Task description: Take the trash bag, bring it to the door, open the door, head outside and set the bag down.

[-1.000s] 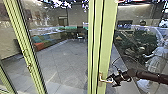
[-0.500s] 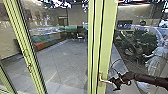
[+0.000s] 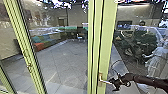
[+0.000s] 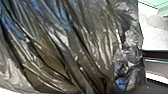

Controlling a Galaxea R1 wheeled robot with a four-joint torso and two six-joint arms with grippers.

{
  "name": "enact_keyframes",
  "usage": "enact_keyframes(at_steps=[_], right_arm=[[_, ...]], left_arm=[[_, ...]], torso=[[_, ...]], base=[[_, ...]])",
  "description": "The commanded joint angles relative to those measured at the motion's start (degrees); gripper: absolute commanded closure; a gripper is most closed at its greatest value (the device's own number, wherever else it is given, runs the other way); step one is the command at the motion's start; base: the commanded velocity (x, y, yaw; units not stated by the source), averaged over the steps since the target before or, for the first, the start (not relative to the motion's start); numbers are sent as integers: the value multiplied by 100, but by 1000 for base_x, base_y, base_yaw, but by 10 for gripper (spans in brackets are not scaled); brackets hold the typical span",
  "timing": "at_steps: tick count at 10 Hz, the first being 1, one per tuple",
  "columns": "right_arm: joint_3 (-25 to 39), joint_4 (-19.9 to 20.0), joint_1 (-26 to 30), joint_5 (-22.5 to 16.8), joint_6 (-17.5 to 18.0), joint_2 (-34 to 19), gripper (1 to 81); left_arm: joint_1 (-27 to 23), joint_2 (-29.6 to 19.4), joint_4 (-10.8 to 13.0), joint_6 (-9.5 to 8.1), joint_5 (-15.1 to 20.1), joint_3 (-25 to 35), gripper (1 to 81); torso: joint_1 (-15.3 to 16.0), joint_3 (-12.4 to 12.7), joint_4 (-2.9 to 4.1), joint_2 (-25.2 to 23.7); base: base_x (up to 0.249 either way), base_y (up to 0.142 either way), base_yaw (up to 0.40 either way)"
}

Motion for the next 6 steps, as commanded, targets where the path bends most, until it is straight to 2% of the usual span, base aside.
enact_keyframes(at_steps=[1,4,6], right_arm=[[-136,-124,160,-766,89,302,10],[-566,-510,-174,-801,63,758,10],[-918,-800,-315,-1082,54,1057,10]], left_arm=[[-306,11,-38,19,505,15,811],[-297,2,-47,19,505,-20,811],[-297,37,-47,19,505,-29,811]], torso=[[0,0,0,0],[-4,4,0,-2],[-2,4,0,-2]], base=[[0,0,0],[0,0,0],[0,0,0]])
